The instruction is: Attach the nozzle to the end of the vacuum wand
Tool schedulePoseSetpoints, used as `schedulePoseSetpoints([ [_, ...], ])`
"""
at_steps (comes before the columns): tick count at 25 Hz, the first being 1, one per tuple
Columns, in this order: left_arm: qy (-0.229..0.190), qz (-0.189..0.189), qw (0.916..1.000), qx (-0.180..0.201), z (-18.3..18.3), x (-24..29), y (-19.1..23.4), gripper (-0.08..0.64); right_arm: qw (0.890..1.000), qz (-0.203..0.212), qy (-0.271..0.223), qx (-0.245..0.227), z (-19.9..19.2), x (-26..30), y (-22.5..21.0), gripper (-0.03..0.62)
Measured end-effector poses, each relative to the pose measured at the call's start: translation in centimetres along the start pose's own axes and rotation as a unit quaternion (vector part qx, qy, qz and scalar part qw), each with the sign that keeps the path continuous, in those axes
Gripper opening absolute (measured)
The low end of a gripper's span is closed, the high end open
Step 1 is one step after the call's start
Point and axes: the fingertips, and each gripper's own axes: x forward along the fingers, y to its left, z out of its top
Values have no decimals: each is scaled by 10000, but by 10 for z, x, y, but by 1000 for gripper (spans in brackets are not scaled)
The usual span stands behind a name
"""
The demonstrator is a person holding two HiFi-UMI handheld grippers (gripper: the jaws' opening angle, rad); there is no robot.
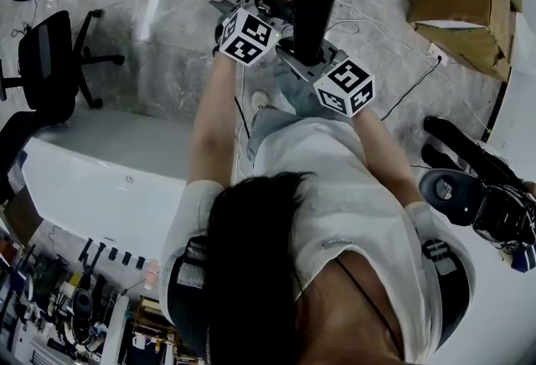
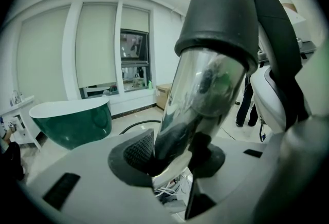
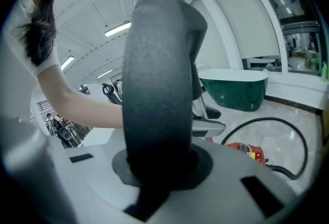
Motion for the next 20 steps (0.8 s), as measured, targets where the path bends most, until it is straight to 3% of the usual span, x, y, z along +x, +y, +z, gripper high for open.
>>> schedulePoseSetpoints([
  [7, -20, 24, 10000, -78, 1, -2, 0, 152, 9993, -79, -44, 352, 0, -4, 0, 59],
  [10, 3, 2, 10000, -50, 0, -1, -1, 152, 9979, -33, -202, 620, 3, -6, -1, 122],
  [14, 12, 45, 10000, -83, -1, 0, -5, 153, 9983, 75, -342, 474, 11, -12, -4, 220],
  [20, 32, 54, 9999, -90, -4, -1, -4, 155, 9980, 154, -405, 462, 13, -17, -4, 274],
])
